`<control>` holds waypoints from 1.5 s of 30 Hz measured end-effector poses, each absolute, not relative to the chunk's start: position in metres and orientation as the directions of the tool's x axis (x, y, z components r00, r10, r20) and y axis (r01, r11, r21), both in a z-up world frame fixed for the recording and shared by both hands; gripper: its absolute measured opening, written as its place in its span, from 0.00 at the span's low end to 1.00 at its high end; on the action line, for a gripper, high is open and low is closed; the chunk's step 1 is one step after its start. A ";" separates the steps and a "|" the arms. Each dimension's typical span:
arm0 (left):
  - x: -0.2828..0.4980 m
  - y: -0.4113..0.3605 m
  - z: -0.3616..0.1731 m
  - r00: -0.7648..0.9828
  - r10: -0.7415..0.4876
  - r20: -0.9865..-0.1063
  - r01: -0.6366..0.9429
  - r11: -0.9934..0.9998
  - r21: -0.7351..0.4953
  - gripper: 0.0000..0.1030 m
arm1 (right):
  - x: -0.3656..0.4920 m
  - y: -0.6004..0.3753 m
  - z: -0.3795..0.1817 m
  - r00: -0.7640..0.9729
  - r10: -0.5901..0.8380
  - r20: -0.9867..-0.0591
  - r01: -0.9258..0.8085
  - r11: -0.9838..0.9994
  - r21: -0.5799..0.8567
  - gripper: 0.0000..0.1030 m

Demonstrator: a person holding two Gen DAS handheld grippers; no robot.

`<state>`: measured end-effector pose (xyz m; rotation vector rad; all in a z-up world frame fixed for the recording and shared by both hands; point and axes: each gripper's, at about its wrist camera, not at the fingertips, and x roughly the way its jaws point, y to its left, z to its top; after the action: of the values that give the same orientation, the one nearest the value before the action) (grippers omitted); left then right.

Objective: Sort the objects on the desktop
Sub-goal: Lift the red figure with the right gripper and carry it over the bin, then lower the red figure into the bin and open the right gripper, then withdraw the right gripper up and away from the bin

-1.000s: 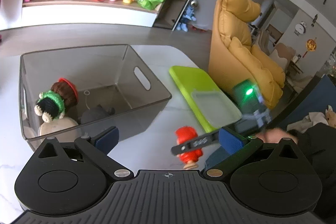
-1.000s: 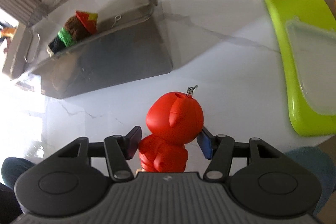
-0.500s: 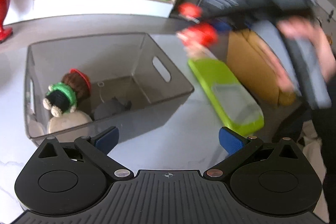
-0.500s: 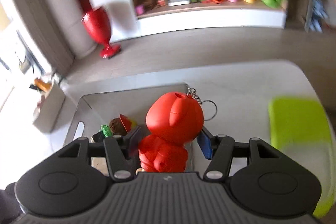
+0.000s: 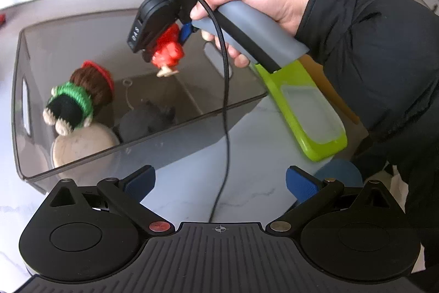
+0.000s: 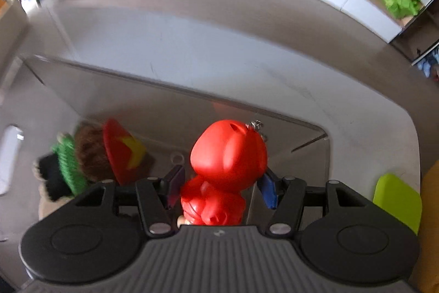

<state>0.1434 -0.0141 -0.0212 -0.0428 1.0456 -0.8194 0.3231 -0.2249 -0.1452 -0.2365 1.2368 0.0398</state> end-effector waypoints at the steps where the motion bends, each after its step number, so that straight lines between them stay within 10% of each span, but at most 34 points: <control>1: 0.145 -0.014 -0.023 0.238 -0.618 -0.749 0.576 0.711 -0.403 1.00 | 0.325 -0.225 -0.151 0.316 -0.110 -0.942 -0.159 0.973 -0.167 0.52; 18: 0.154 0.016 -0.011 0.320 -0.616 -0.720 0.525 0.748 -0.406 1.00 | 0.284 -0.252 -0.110 0.386 -0.016 -0.922 -0.193 0.976 -0.097 0.72; 25: 0.237 0.131 -0.038 0.407 -0.735 -0.542 0.064 0.615 -0.786 1.00 | 0.225 -0.325 -0.069 0.593 0.063 -0.802 -0.107 0.994 -0.001 0.64; 28: 0.262 0.141 -0.048 0.347 -0.793 -0.500 0.043 0.546 -0.837 1.00 | 0.226 -0.351 -0.088 0.563 0.072 -0.824 -0.092 0.996 0.024 0.48; 35: 0.269 0.176 -0.063 0.394 -0.873 -0.287 0.085 0.345 -0.935 1.00 | 0.222 -0.411 -0.114 0.589 0.365 -0.721 -0.085 0.915 0.394 0.49; 41: 0.303 0.181 -0.096 0.353 -0.787 -0.506 -0.086 0.511 -0.855 1.00 | 0.231 -0.432 -0.127 0.570 0.466 -0.677 -0.127 0.864 0.488 0.60; 45: 0.320 0.148 -0.106 0.202 -0.872 -0.446 -0.057 0.444 -0.894 1.00 | 0.238 -0.425 -0.138 0.537 0.547 -0.643 -0.123 0.804 0.582 0.61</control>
<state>0.3196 0.1477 -0.1060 -0.9635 1.2459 -0.7132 0.2377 -0.4252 -0.1379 0.5108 0.9260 0.4194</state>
